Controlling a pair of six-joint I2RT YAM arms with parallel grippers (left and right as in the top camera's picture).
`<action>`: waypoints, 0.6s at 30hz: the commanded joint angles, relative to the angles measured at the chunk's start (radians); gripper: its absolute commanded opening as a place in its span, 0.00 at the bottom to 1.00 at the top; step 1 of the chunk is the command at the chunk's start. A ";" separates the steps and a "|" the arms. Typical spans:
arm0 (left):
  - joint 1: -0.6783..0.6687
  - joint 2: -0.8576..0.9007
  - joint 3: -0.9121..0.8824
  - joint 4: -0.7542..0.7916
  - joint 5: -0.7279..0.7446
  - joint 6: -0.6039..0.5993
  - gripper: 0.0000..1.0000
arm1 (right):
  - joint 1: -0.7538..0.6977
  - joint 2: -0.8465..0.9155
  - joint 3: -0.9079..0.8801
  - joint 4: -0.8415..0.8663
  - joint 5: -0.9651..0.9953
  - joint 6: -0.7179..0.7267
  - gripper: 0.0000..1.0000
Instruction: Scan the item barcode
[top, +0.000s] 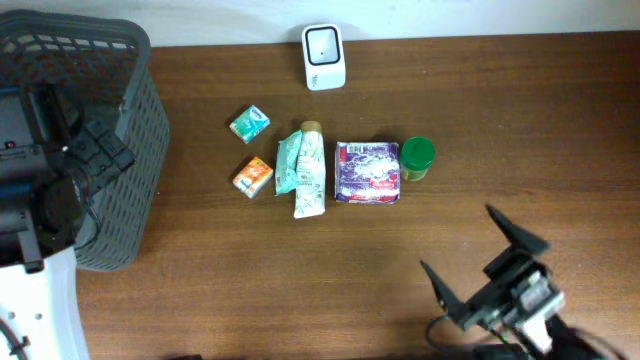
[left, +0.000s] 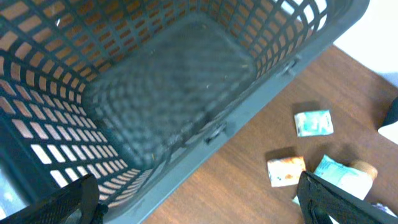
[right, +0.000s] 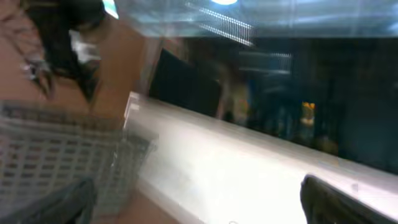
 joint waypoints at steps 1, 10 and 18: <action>0.006 -0.013 0.001 -0.002 0.003 -0.012 0.99 | -0.005 0.209 0.256 -0.336 0.025 -0.224 0.99; 0.006 -0.013 0.001 -0.002 0.003 -0.012 0.99 | -0.005 0.869 0.953 -1.204 -0.113 -0.229 0.98; 0.006 -0.013 0.001 -0.002 0.003 -0.012 0.99 | 0.049 1.138 1.035 -1.268 0.401 0.235 0.99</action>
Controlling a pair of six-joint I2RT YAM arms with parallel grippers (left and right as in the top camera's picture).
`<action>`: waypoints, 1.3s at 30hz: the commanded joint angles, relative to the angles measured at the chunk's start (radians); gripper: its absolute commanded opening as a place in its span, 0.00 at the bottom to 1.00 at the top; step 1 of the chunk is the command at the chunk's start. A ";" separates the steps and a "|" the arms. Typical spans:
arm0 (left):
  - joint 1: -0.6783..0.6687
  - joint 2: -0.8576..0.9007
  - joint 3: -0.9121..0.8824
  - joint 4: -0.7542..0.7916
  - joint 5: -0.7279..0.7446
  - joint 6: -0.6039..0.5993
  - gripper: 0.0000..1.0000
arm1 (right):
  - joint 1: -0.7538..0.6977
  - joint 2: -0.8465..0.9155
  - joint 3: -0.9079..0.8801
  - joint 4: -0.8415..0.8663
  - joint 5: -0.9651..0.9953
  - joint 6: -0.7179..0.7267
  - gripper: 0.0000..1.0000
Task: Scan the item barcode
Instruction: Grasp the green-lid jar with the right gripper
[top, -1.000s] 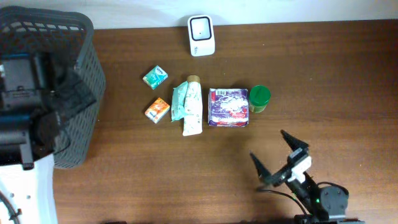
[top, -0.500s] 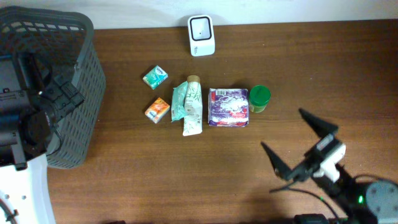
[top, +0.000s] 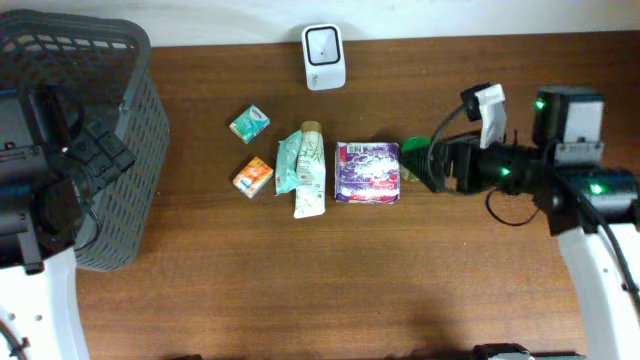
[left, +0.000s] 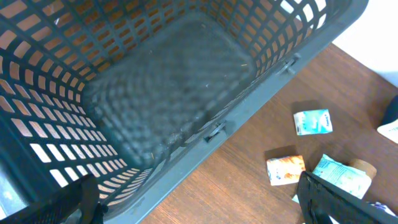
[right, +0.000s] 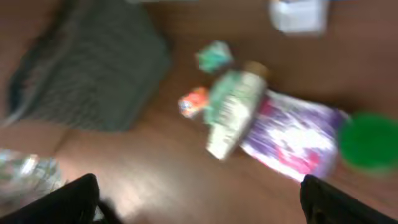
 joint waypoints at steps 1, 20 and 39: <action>0.006 -0.010 0.001 0.001 0.000 -0.011 0.99 | 0.053 0.080 0.138 -0.133 0.554 0.231 0.99; 0.006 -0.010 0.001 0.000 0.000 -0.011 0.99 | 0.091 0.878 0.723 -0.422 0.610 -0.106 0.99; 0.006 -0.010 0.001 0.001 0.000 -0.011 0.99 | 0.116 1.027 0.618 -0.384 0.666 -0.178 0.89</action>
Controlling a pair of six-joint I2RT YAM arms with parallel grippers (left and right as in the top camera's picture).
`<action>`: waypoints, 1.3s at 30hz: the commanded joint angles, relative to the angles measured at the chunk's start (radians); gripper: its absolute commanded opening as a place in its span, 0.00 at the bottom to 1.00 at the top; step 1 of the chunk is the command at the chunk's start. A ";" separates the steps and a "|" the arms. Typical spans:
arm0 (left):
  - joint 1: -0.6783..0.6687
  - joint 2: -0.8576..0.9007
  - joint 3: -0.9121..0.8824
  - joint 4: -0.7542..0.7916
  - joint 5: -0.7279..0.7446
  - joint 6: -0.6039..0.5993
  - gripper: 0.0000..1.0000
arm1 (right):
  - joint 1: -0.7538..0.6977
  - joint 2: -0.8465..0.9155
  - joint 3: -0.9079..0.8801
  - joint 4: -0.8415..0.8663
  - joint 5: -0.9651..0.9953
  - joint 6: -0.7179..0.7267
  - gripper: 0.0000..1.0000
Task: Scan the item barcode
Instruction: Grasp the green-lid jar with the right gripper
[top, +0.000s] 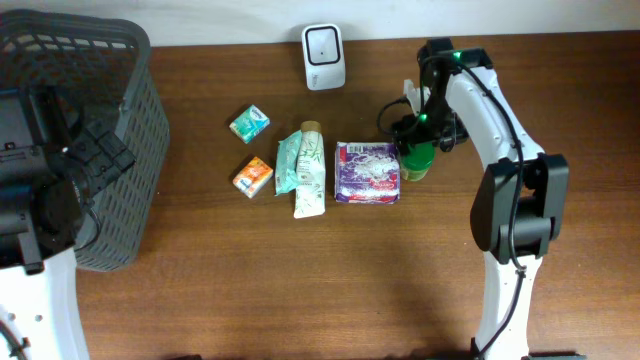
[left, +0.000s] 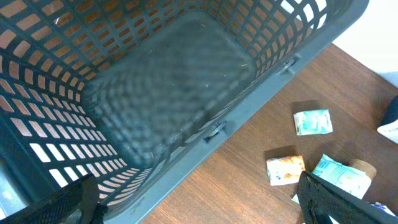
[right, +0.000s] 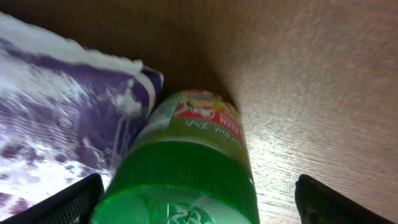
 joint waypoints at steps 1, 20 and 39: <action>0.006 -0.010 0.002 0.000 0.000 -0.009 0.99 | 0.001 0.010 -0.032 0.000 0.012 0.008 0.82; 0.006 -0.010 0.002 0.001 0.000 -0.009 0.99 | 0.101 0.009 -0.036 -0.005 -0.201 0.697 0.62; 0.006 -0.010 0.002 0.001 0.000 -0.009 0.99 | 0.117 0.009 -0.036 0.103 -0.136 0.258 0.99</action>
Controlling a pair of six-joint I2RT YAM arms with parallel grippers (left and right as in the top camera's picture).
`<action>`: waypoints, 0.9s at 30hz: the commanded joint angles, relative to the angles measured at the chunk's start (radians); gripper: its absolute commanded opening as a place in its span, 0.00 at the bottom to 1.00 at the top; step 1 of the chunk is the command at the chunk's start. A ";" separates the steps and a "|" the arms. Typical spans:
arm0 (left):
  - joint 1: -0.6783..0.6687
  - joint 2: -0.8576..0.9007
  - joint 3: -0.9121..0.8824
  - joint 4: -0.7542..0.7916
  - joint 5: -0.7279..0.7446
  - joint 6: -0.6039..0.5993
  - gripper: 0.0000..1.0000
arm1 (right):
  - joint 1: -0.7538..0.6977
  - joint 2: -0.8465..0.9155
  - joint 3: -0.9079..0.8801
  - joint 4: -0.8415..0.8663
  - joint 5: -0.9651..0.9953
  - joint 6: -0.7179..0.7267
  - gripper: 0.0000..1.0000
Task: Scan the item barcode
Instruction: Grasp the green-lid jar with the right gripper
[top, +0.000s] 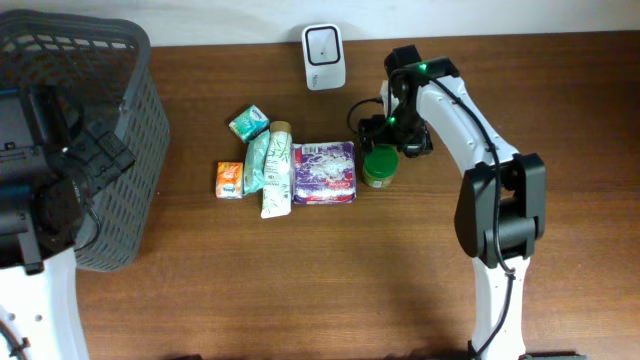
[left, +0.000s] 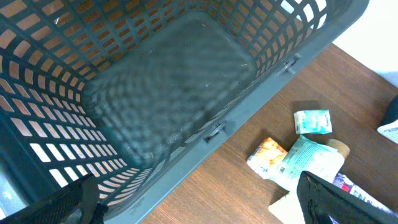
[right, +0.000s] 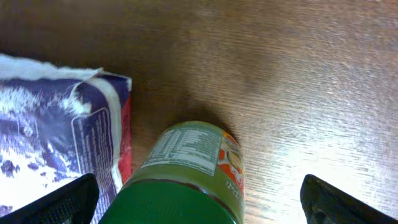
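A jar with a green lid (top: 379, 166) stands at the right end of a row of items, touching a purple packet (top: 324, 172). The white scanner (top: 323, 43) stands at the table's far edge. My right gripper (top: 384, 135) hangs open right above the jar. In the right wrist view the jar (right: 193, 162) fills the space between the wide-spread fingers, with the purple packet (right: 56, 137) on its left. My left gripper (left: 199, 208) is open over the basket's rim, holding nothing.
A dark mesh basket (top: 125, 150) stands at the left edge. Left of the purple packet lie a teal pouch on a white tube (top: 270, 168), an orange packet (top: 229, 179) and a small teal packet (top: 248, 122). The right arm reaches across the table's right half.
The jar, purple packet, pouch, tube and orange packet all lie further left, bunched closer together. My right gripper has moved left with the jar. The left arm has not moved.
My right gripper was first raised near the front right corner. It then stood to the right of the jar, then open directly over it. Now the whole row sits further left, with the gripper still open over the jar.
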 joint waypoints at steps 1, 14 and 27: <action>0.006 -0.010 0.002 0.001 0.000 -0.009 0.99 | 0.006 0.008 -0.003 -0.035 -0.028 0.046 0.99; 0.006 -0.010 0.002 0.001 0.000 -0.009 0.99 | 0.047 0.019 -0.062 -0.030 -0.001 0.300 0.83; 0.006 -0.010 0.002 0.001 0.000 -0.009 0.99 | 0.049 0.018 -0.054 -0.072 -0.150 0.294 0.61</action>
